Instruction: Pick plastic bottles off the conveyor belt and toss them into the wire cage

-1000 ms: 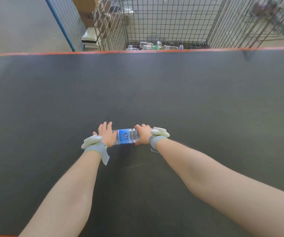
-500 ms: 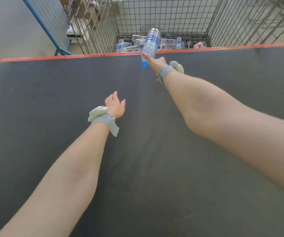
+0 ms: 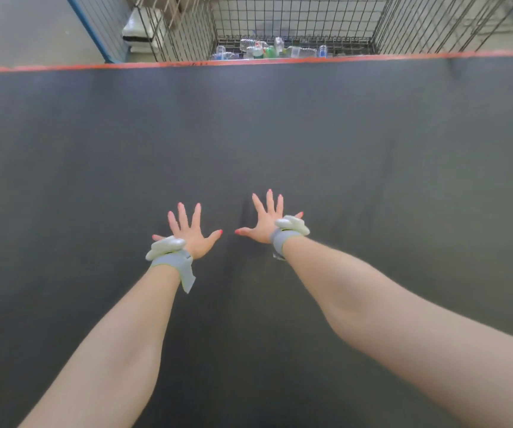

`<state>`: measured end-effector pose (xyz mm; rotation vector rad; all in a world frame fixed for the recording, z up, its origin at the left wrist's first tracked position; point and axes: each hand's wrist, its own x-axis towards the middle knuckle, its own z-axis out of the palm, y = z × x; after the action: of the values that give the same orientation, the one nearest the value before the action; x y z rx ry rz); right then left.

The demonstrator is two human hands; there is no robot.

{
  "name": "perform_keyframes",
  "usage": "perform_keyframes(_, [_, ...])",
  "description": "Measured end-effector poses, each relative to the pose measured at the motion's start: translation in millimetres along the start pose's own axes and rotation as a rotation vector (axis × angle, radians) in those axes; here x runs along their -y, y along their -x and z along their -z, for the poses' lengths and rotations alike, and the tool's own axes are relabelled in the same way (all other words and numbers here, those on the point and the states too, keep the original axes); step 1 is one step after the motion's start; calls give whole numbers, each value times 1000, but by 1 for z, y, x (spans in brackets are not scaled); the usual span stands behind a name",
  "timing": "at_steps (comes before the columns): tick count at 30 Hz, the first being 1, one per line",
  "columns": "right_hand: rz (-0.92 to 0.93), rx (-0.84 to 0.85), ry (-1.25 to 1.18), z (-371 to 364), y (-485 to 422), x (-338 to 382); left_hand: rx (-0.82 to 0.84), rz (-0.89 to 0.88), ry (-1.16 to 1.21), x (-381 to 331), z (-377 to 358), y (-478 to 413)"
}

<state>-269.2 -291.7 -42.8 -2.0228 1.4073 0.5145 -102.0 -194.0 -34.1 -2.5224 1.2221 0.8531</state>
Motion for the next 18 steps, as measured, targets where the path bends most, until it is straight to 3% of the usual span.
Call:
perform_keyframes(3, [-30,35,42,-40,29,-3,93,52,21,27,-38,31])
perform_keyframes(5, [-88,38,69,-47,37,-12,163,-23,24,31,-50,46])
perform_keyframes(10, [-252,20,-57,-30,49,-38,76,-214,255,3,-31,66])
perform_keyframes(18, [-50,47,-90,-40,79,-2,-77,-218,78,28,-18,94])
